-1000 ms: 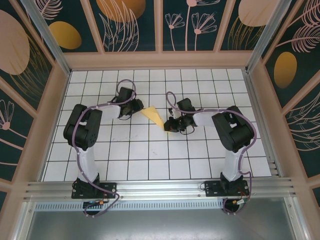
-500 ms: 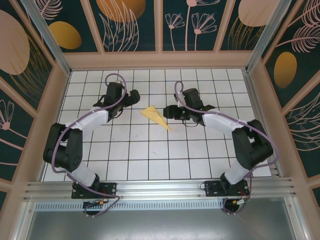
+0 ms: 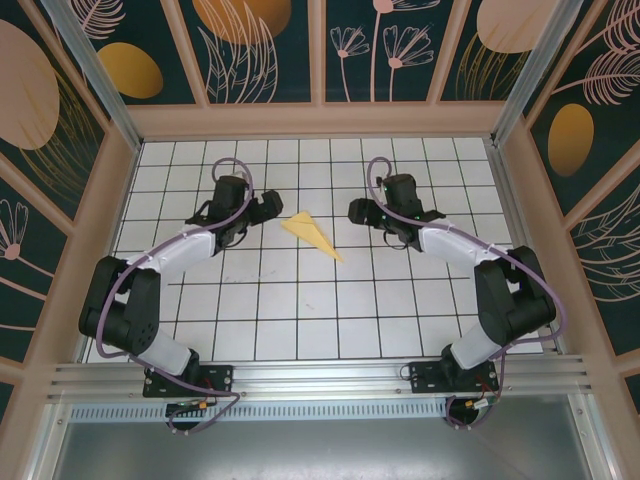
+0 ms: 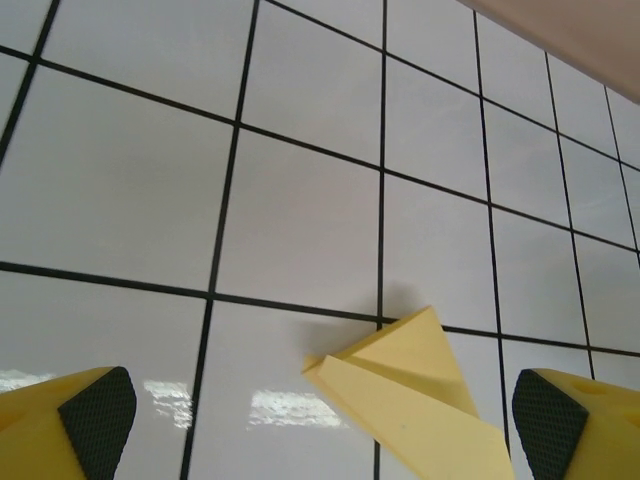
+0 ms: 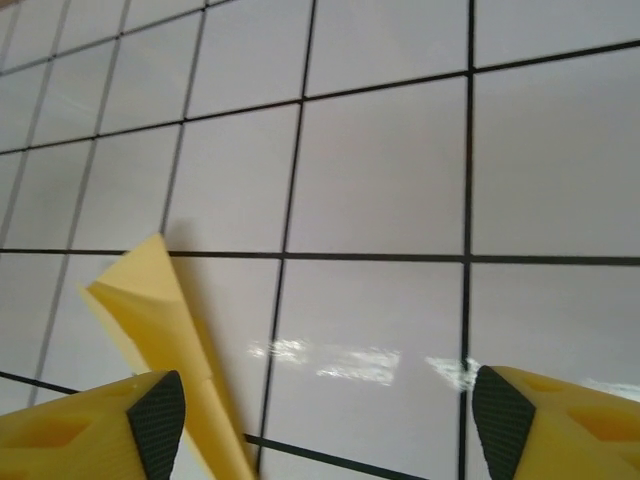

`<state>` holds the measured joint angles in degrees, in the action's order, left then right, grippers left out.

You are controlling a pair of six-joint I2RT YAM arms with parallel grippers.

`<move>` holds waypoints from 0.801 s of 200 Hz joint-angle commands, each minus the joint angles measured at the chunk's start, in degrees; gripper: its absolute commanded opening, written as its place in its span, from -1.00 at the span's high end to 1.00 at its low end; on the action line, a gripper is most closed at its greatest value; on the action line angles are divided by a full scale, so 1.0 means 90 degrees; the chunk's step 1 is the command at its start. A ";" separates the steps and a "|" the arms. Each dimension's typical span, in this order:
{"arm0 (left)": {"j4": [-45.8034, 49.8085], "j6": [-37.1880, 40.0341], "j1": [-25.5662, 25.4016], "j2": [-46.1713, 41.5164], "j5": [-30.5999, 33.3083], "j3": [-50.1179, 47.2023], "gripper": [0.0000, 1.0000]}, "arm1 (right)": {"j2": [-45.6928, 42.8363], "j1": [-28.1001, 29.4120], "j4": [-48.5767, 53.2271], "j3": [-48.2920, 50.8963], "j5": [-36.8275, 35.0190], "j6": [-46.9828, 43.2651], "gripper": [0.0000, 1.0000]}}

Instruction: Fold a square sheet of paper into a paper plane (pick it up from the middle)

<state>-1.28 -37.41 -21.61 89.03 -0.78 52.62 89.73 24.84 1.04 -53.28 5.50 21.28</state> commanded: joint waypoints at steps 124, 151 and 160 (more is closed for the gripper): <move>0.3428 -0.0468 -0.2147 0.3040 0.2589 0.3467 -0.92 | -0.0332 -0.0769 -0.0469 0.1134 -0.1134 0.0809 -0.68; 0.4130 -0.0558 -0.2308 0.3243 0.2979 0.3769 -0.85 | -0.0251 -0.0790 -0.0460 0.1105 -0.1032 0.0839 -0.67; 0.4166 -0.0629 -0.2319 0.3207 0.2968 0.3727 -0.80 | -0.0221 -0.0788 -0.0443 0.1086 -0.1010 0.0844 -0.67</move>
<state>28.21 -41.71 -41.78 117.32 21.56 84.75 88.97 18.09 -1.61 -43.92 -3.84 27.62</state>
